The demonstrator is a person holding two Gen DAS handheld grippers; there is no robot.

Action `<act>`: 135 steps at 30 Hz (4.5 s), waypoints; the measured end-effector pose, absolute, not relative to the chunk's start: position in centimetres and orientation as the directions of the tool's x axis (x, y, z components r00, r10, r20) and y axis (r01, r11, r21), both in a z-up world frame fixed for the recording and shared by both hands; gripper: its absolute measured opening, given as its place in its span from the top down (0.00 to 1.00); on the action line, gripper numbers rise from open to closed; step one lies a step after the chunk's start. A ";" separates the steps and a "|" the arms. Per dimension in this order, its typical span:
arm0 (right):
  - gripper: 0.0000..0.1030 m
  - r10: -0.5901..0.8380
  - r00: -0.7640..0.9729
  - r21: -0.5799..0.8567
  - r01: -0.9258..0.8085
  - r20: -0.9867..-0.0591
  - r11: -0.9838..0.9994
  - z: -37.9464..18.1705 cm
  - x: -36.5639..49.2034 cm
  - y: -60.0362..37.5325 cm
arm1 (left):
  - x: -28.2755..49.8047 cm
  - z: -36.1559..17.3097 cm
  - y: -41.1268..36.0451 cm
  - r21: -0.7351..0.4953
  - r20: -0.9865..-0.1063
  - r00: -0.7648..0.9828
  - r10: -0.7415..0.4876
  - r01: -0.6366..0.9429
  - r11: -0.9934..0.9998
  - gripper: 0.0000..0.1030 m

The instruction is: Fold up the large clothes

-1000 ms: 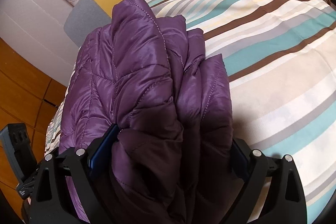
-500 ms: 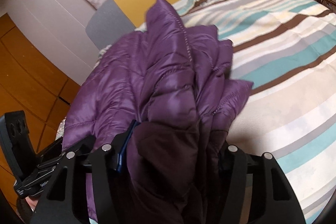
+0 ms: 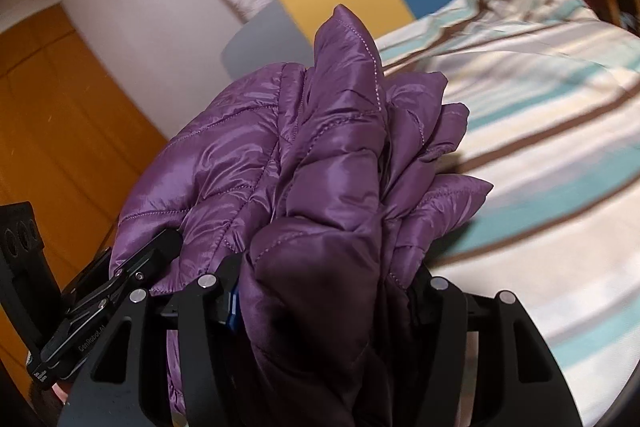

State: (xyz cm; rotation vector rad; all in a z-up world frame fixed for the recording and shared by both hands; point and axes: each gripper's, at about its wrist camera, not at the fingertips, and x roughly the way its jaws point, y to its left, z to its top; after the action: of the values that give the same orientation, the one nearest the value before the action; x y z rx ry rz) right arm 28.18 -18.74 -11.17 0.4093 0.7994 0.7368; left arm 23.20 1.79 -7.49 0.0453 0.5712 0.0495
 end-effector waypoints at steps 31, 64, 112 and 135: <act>0.16 0.538 0.397 0.285 -0.540 -0.743 0.792 -16.5 25.0 -5.6 | 15.3 -14.7 14.5 -0.105 -0.675 0.715 0.181 -0.336 0.936 0.10; 0.48 0.481 0.518 0.160 -0.546 -0.707 0.823 -15.2 31.6 4.4 | 29.1 -13.2 20.0 -0.042 -0.741 0.592 0.318 -0.513 0.857 0.07; 0.08 0.580 0.564 0.216 -0.581 -0.587 0.784 -6.1 14.8 -7.7 | 8.3 -5.8 10.0 -0.091 -0.590 0.731 0.344 -0.483 0.871 0.03; 0.07 0.605 0.588 0.219 -0.595 -0.537 0.773 -4.0 11.9 -9.8 | 6.5 -3.8 8.4 -0.117 -0.544 0.771 0.332 -0.462 0.879 0.03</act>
State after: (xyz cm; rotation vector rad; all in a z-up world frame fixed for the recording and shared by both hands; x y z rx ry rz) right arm 11.88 -9.85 -4.02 0.0161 0.6322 0.6987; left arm 6.46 8.38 -3.82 -0.2516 0.5391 0.4352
